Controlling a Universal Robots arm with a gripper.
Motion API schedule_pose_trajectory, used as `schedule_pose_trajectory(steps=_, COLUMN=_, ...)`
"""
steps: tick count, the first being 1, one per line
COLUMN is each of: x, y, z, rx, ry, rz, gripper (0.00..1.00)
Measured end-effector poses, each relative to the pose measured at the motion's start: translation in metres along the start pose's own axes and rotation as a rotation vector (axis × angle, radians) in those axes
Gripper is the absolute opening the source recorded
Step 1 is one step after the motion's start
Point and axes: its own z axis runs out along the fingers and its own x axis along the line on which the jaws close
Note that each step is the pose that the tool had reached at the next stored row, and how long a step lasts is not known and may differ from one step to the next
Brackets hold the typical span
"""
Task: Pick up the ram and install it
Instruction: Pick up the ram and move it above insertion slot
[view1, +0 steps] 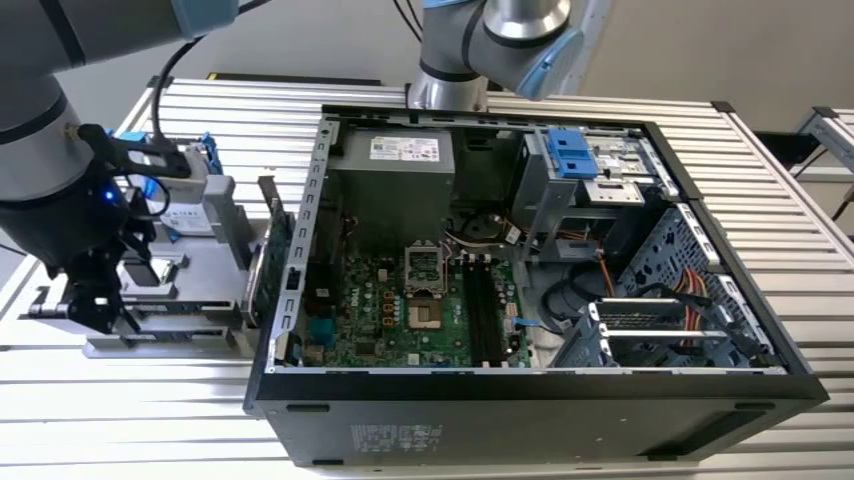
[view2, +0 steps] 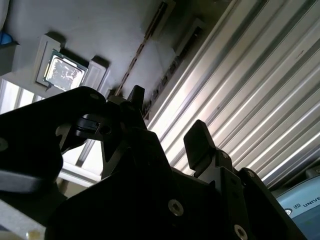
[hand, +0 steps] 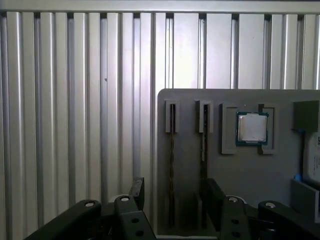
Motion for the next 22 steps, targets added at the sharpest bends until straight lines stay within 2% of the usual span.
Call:
schedule_pose_trajectory(steps=12, x=0.0000, y=-0.0002, z=0.0090, rx=0.0000, ry=0.0000, rz=0.000, gripper=1.00)
schedule_pose_trajectory(steps=22, x=0.0029, y=-0.0005, z=0.0175, rx=0.0000, ry=0.0000, rz=0.000, gripper=1.00)
